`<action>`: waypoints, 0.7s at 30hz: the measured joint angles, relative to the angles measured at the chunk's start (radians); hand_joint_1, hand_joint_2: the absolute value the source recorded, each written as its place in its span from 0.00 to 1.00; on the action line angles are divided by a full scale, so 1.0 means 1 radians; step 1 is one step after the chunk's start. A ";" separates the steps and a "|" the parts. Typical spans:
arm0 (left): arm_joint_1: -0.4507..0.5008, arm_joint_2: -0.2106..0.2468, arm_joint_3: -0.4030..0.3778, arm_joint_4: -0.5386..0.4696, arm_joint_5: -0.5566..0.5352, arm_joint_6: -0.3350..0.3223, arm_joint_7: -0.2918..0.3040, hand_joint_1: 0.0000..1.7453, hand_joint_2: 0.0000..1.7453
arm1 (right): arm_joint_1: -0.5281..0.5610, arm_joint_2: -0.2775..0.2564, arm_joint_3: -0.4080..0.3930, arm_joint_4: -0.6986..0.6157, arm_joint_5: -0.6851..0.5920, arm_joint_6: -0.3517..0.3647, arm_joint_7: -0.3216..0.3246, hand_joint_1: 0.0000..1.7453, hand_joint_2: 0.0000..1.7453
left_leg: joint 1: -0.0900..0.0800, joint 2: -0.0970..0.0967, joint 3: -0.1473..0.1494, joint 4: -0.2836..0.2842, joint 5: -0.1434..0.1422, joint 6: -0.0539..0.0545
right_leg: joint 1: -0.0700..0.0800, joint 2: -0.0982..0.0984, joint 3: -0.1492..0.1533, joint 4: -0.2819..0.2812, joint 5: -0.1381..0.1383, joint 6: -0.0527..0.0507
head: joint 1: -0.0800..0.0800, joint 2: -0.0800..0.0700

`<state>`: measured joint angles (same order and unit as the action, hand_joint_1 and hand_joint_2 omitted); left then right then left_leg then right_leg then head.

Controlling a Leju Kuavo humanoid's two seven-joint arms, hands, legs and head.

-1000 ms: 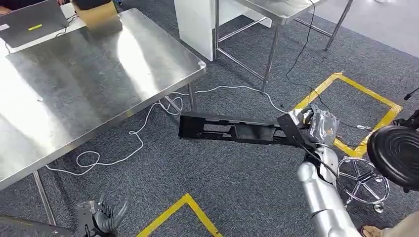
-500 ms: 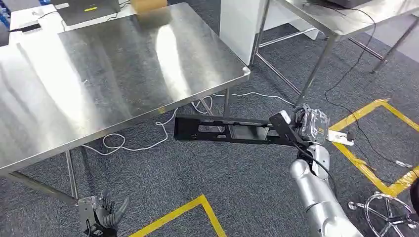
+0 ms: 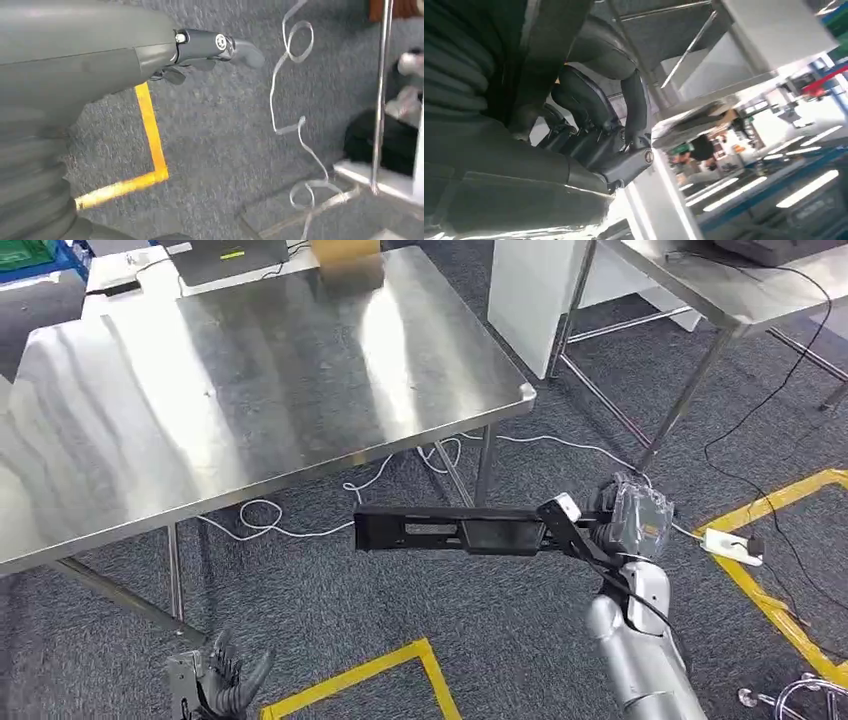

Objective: Take the parts from the cabinet and place them on the table.

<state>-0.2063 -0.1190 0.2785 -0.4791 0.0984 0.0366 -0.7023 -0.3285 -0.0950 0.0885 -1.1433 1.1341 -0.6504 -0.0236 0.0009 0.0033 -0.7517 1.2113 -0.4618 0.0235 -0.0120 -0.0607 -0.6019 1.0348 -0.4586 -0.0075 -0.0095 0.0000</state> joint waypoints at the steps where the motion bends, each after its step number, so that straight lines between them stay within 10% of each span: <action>1: 0.000 0.000 -0.001 -0.002 -0.001 0.001 0.001 0.00 1.00 | 0.007 0.000 0.000 -0.016 0.001 0.007 0.000 1.00 1.00 | -0.006 0.017 0.053 -0.092 0.038 0.014 | 0.003 -0.009 0.004 -0.001 -0.002 -0.001 | 0.001 0.000; 2: -0.001 0.000 -0.002 -0.007 -0.005 0.001 0.002 0.00 1.00 | 0.014 0.000 0.000 -0.031 0.008 0.009 0.001 1.00 1.00 | -0.022 0.073 0.099 -0.168 0.052 0.037 | 0.002 -0.018 0.009 -0.002 -0.004 -0.003 | 0.001 0.000; 3: -0.003 0.001 -0.002 -0.011 -0.006 0.002 0.005 0.00 1.00 | 0.017 -0.002 0.000 -0.040 0.016 0.011 0.002 1.00 1.00 | -0.028 0.087 0.103 -0.176 0.040 0.040 | 0.013 -0.029 0.011 -0.003 -0.009 0.005 | 0.004 0.000; 7: -0.001 -0.002 -0.006 -0.014 -0.015 0.002 0.008 0.00 1.00 | 0.013 -0.006 0.000 -0.069 0.040 0.023 0.011 1.00 1.00 | -0.031 0.034 0.116 -0.201 0.047 0.050 | 0.017 -0.072 0.033 -0.017 -0.016 0.021 | 0.000 0.000; 10: -0.003 -0.006 -0.008 -0.015 -0.016 0.000 0.010 0.00 1.00 | 0.005 -0.019 0.000 -0.080 0.043 0.024 0.014 1.00 1.00 | -0.012 -0.002 0.134 -0.221 0.065 0.052 | 0.007 0.046 -0.036 0.131 -0.077 0.019 | 0.008 0.000; 13: 0.004 -0.013 -0.009 -0.015 -0.016 -0.001 0.011 0.00 1.00 | 0.012 -0.029 0.000 -0.081 0.057 0.019 0.020 1.00 1.00 | -0.012 -0.049 0.133 -0.220 0.065 0.052 | 0.000 0.055 -0.130 0.286 -0.118 0.029 | 0.011 0.000; 16: 0.007 -0.013 -0.011 -0.014 -0.023 -0.004 0.012 0.00 1.00 | -0.017 -0.040 0.001 -0.107 0.107 0.020 0.040 1.00 1.00 | -0.004 -0.095 0.133 -0.210 0.060 0.042 | -0.019 0.064 -0.058 0.096 -0.016 0.074 | 0.009 0.000; 17: 0.007 -0.013 -0.015 -0.013 -0.028 -0.007 0.012 0.00 1.00 | -0.045 -0.047 0.001 -0.116 0.116 0.027 0.048 1.00 1.00 | -0.003 -0.106 0.127 -0.199 0.054 0.033 | -0.030 0.098 -0.022 0.013 0.018 0.089 | 0.011 0.000; 18: 0.006 -0.013 -0.017 -0.012 -0.033 -0.011 0.012 0.00 1.00 | -0.081 -0.052 0.002 -0.118 0.125 0.036 0.057 1.00 1.00 | -0.011 -0.114 0.117 -0.187 0.049 0.024 | -0.026 0.117 -0.010 0.005 0.010 0.080 | 0.015 0.000; 21: 0.008 -0.013 -0.033 -0.001 -0.044 -0.013 0.009 0.00 1.00 | -0.185 -0.071 0.006 -0.145 0.156 0.062 0.075 1.00 1.00 | -0.007 -0.133 0.105 -0.186 0.053 0.016 | -0.020 0.090 -0.017 0.006 0.014 0.049 | 0.013 0.000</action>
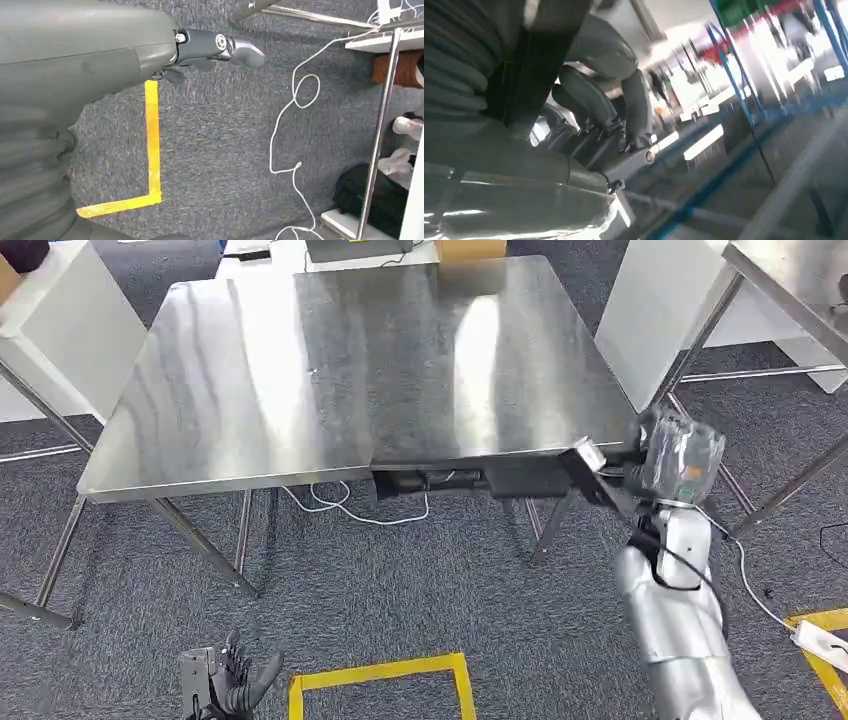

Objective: Take the parts from the cabinet and place them on the table.

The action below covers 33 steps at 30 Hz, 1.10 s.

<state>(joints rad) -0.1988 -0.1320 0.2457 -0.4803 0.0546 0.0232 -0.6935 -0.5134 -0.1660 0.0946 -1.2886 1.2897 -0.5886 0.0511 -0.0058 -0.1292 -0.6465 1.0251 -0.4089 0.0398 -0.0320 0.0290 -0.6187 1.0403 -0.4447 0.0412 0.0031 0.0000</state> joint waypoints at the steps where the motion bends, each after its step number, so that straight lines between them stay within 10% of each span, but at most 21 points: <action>1: 0.000 0.001 -0.003 0.006 -0.006 0.004 0.000 0.00 1.00 | -0.034 -0.001 0.005 -0.007 0.010 0.007 0.003 1.00 1.00 | 0.003 -0.004 -0.004 0.003 -0.002 -0.002 | -0.007 -0.010 0.002 -0.002 0.001 -0.007 | -0.003 0.000; 4: -0.004 0.000 -0.014 0.013 -0.012 0.013 0.001 0.00 1.00 | -0.107 -0.005 0.022 -0.031 0.042 0.034 0.015 1.00 1.00 | 0.005 0.106 -0.057 0.121 -0.070 -0.024 | -0.002 -0.032 0.011 -0.005 -0.003 -0.028 | -0.011 0.000; 7: -0.006 -0.001 -0.027 0.023 -0.012 0.013 0.002 0.00 1.00 | -0.150 -0.001 0.048 -0.036 0.086 0.054 0.044 1.00 1.00 | 0.015 0.127 -0.165 0.306 -0.129 -0.030 | 0.006 -0.063 0.015 -0.004 -0.010 -0.036 | -0.012 0.000; 9: -0.006 -0.001 -0.029 0.027 -0.012 0.013 0.002 0.00 1.00 | -0.160 0.007 0.060 -0.041 0.107 0.060 0.057 1.00 1.00 | 0.015 0.128 -0.147 0.250 -0.075 -0.024 | 0.011 -0.084 0.021 -0.004 -0.015 -0.041 | -0.012 0.000; 11: -0.009 -0.001 -0.030 0.027 -0.012 0.009 0.002 0.00 1.00 | -0.169 0.018 0.075 -0.060 0.132 0.082 0.077 1.00 1.00 | 0.004 0.172 -0.052 0.066 0.016 0.003 | 0.016 -0.107 0.034 -0.005 -0.025 -0.041 | -0.013 0.000; 14: -0.016 0.000 -0.032 0.028 -0.012 0.005 0.002 0.00 1.00 | -0.174 0.019 0.080 -0.072 0.141 0.092 0.083 1.00 1.00 | -0.017 0.228 -0.024 0.013 0.011 0.016 | 0.029 -0.125 0.039 -0.005 -0.033 -0.032 | -0.011 0.000; 17: -0.018 0.000 -0.035 0.031 -0.012 0.000 0.003 0.00 1.00 | -0.179 0.026 0.092 -0.082 0.147 0.106 0.089 1.00 1.00 | -0.019 0.181 -0.023 0.003 0.012 0.023 | 0.029 -0.163 0.052 -0.018 -0.039 -0.019 | -0.012 0.000; 18: -0.015 -0.001 -0.036 0.031 -0.011 0.000 0.003 0.00 1.00 | -0.178 0.027 0.096 -0.086 0.144 0.108 0.088 1.00 1.00 | -0.002 0.172 -0.006 -0.018 0.023 0.029 | 0.032 -0.151 0.046 -0.010 -0.048 -0.013 | -0.010 0.000; 20: -0.020 -0.005 -0.046 0.032 -0.011 0.000 0.003 0.00 1.00 | -0.178 0.026 0.101 -0.088 0.130 0.108 0.086 1.00 1.00 | -0.004 0.155 0.002 -0.024 0.024 0.033 | 0.024 -0.055 0.012 0.075 -0.082 -0.020 | -0.010 0.000; 22: -0.022 -0.012 -0.055 0.033 -0.011 -0.002 0.003 0.00 1.00 | -0.167 0.022 0.102 -0.088 0.125 0.108 0.086 1.00 1.00 | -0.003 0.132 0.002 -0.024 0.021 0.037 | 0.018 -0.035 -0.081 0.236 -0.141 -0.025 | -0.004 0.000; 24: -0.019 -0.014 -0.058 0.036 -0.009 -0.002 0.004 0.00 1.00 | -0.154 0.021 0.105 -0.088 0.120 0.108 0.085 1.00 1.00 | -0.002 0.115 0.004 -0.024 0.018 0.035 | 0.015 -0.034 -0.127 0.285 -0.135 -0.009 | -0.004 0.000; 28: -0.019 -0.014 -0.058 0.041 -0.007 -0.002 0.005 0.00 1.00 | -0.146 0.020 0.114 -0.087 0.107 0.106 0.077 1.00 1.00 | 0.000 0.089 0.008 -0.012 0.004 0.014 | -0.001 -0.034 -0.021 -0.007 0.008 0.035 | -0.001 0.000; 33: -0.012 -0.011 -0.058 0.043 -0.005 -0.002 0.006 0.00 1.00 | -0.136 0.020 0.124 -0.087 0.107 0.106 0.074 1.00 1.00 | 0.000 0.085 0.001 0.001 -0.010 -0.001 | -0.004 -0.030 -0.004 -0.014 0.013 -0.011 | -0.004 0.000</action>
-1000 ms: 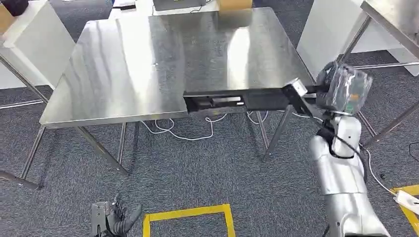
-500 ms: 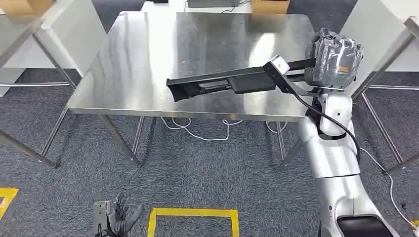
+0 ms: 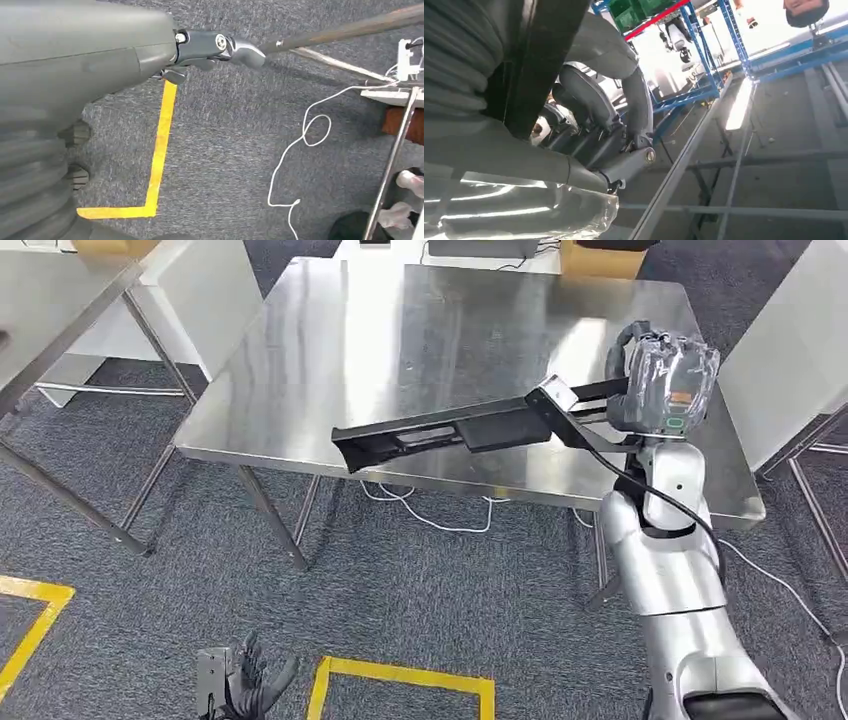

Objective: Take the parts from the cabinet and place them on the table.

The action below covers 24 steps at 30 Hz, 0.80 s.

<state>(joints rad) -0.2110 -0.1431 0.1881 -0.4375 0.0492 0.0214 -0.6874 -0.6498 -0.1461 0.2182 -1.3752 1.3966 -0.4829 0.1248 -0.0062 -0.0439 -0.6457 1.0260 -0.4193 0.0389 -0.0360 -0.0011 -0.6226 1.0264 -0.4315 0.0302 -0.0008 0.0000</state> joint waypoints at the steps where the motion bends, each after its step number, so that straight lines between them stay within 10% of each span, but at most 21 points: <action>1: 0.000 0.001 0.000 0.000 0.000 0.000 0.000 0.00 1.00 | 0.000 0.000 0.002 0.000 0.000 0.000 -0.001 1.00 1.00 | 0.000 0.015 -0.011 0.020 -0.014 -0.009 | 0.003 0.000 0.004 0.000 -0.002 -0.007 | 0.000 0.000; 4: 0.000 0.002 -0.001 0.002 0.000 0.000 -0.002 0.00 1.00 | 0.000 -0.001 0.003 0.000 -0.016 -0.004 -0.001 1.00 1.00 | 0.012 0.037 -0.113 0.230 -0.105 -0.027 | 0.007 -0.001 0.012 0.000 -0.013 -0.024 | -0.007 0.000; 6: 0.003 0.003 -0.002 0.005 0.000 -0.001 -0.002 0.00 1.00 | 0.003 -0.002 0.003 0.003 -0.031 -0.009 -0.003 1.00 1.00 | 0.016 0.040 -0.163 0.304 -0.108 -0.030 | 0.009 -0.001 0.017 0.000 -0.018 -0.029 | -0.006 0.000; 10: 0.002 0.013 -0.014 0.006 0.000 -0.018 -0.005 0.00 1.00 | 0.009 -0.008 0.003 0.003 -0.061 -0.042 -0.020 1.00 1.00 | 0.009 0.043 -0.031 0.025 0.037 0.006 | 0.012 -0.001 0.042 -0.003 -0.034 -0.024 | -0.007 0.000; 15: -0.009 0.022 -0.027 0.008 0.000 -0.024 -0.004 0.00 1.00 | 0.021 -0.013 -0.007 0.003 -0.055 -0.060 -0.023 1.00 1.00 | -0.010 0.044 0.013 -0.025 -0.002 0.039 | 0.020 -0.005 0.061 0.005 -0.022 0.014 | -0.007 0.000; 17: -0.015 0.022 -0.031 0.009 -0.002 -0.025 -0.002 0.00 1.00 | 0.025 -0.014 -0.010 0.002 -0.048 -0.061 -0.024 1.00 1.00 | -0.002 0.042 0.043 -0.034 0.002 0.041 | 0.021 -0.003 0.034 0.056 -0.060 0.014 | -0.005 0.000; 20: -0.018 0.021 -0.045 0.013 -0.005 -0.030 0.003 0.00 1.00 | 0.039 -0.016 -0.021 0.002 -0.047 -0.062 -0.022 1.00 1.00 | -0.004 0.035 0.049 -0.033 -0.009 0.045 | 0.017 -0.001 -0.091 0.257 -0.132 0.000 | -0.003 0.000; 22: -0.013 0.021 -0.045 0.016 -0.005 -0.030 0.004 0.00 1.00 | 0.050 -0.018 -0.025 0.002 -0.047 -0.062 -0.022 1.00 1.00 | -0.004 0.029 0.061 -0.032 -0.019 0.041 | 0.016 -0.001 -0.118 0.252 -0.106 0.018 | -0.003 0.000; 24: -0.015 0.021 -0.048 0.018 -0.005 -0.030 0.005 0.00 1.00 | 0.051 -0.019 -0.026 0.002 -0.045 -0.063 -0.022 1.00 1.00 | -0.002 0.025 0.079 -0.028 -0.035 0.032 | 0.012 -0.001 -0.058 0.087 -0.005 0.054 | -0.004 0.000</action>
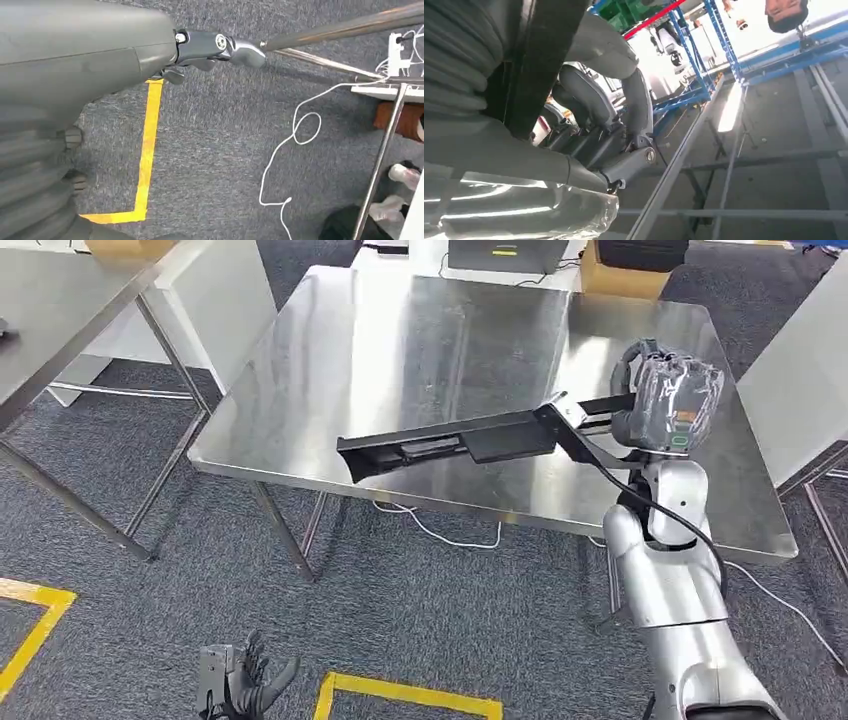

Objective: Take the parts from the cabinet and place them on the table.

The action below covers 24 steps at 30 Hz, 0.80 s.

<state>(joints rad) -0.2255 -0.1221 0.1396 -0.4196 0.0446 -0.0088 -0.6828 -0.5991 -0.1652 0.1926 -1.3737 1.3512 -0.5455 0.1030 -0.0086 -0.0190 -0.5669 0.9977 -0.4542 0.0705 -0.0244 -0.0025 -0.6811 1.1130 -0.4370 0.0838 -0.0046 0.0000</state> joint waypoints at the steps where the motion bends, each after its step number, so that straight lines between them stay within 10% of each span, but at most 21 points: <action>1: -0.001 0.000 -0.003 0.000 0.000 0.000 0.000 0.00 1.00 | 0.000 0.000 -0.001 0.000 0.002 0.000 0.000 1.00 1.00 | 0.002 -0.001 0.011 0.004 -0.012 -0.007 | -0.004 0.000 0.035 -0.095 0.042 0.010 | 0.001 0.000; 4: -0.004 0.001 -0.005 0.003 0.000 0.000 0.002 0.00 1.00 | 0.004 -0.002 -0.006 0.001 0.005 -0.006 0.000 1.00 1.00 | -0.004 -0.002 -0.005 0.011 -0.021 -0.019 | 0.012 0.007 0.044 -0.097 0.019 -0.046 | 0.001 0.000; 7: -0.002 0.006 -0.010 0.005 -0.002 0.002 0.003 0.00 1.00 | 0.006 -0.003 -0.011 0.000 0.008 -0.009 -0.007 1.00 1.00 | -0.001 0.002 -0.012 0.039 -0.029 -0.031 | -0.001 0.010 0.059 -0.097 0.012 -0.061 | -0.002 0.000; 11: 0.001 0.006 -0.011 0.007 -0.002 0.002 0.002 0.00 1.00 | 0.006 -0.002 -0.012 0.000 0.007 -0.009 -0.009 1.00 1.00 | 0.012 0.016 -0.181 0.292 -0.102 -0.060 | 0.000 0.009 0.082 -0.098 -0.012 -0.087 | -0.005 0.000; 13: 0.002 0.006 -0.012 0.010 -0.002 0.003 0.002 0.00 1.00 | 0.008 -0.001 -0.012 0.000 0.007 -0.009 -0.009 1.00 1.00 | 0.013 0.016 -0.229 0.313 -0.094 -0.057 | 0.003 0.011 0.102 -0.098 -0.028 -0.086 | -0.005 0.000; 15: 0.001 0.006 -0.013 0.011 -0.002 0.003 0.002 0.00 1.00 | 0.007 0.000 -0.012 0.000 0.007 -0.009 -0.010 1.00 1.00 | 0.009 0.016 -0.191 0.183 0.014 -0.038 | 0.012 0.011 0.129 -0.099 -0.046 -0.086 | -0.004 0.000; 17: 0.000 0.012 -0.014 0.011 -0.002 0.003 0.002 0.00 1.00 | 0.006 0.001 -0.012 0.001 0.008 -0.010 -0.010 1.00 1.00 | -0.009 0.016 -0.137 0.027 0.120 0.004 | 0.010 0.011 0.147 -0.103 -0.060 -0.087 | -0.003 0.000; 22: -0.005 0.014 -0.020 0.012 0.002 -0.002 0.010 0.00 1.00 | 0.011 0.004 -0.014 -0.001 0.013 -0.014 -0.007 1.00 1.00 | -0.007 0.018 -0.092 -0.023 0.101 0.016 | 0.021 0.007 0.158 -0.126 -0.075 -0.063 | 0.000 0.000; 24: -0.011 0.014 -0.020 0.012 0.003 -0.002 0.010 0.00 1.00 | 0.006 0.003 -0.016 0.000 0.013 -0.015 -0.007 1.00 1.00 | -0.005 0.017 -0.072 -0.036 0.097 0.020 | 0.017 0.005 0.122 -0.040 -0.104 -0.068 | 0.003 0.000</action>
<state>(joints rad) -0.2364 -0.1083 0.1198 -0.4074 0.0481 -0.0107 -0.6729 -0.5929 -0.1621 0.1762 -1.3737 1.3638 -0.5608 0.0961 -0.0138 -0.0023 -0.6384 0.9613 -0.3571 0.0909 -0.0075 0.0022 -0.5591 1.0733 -0.5407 0.0161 -0.0019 0.0000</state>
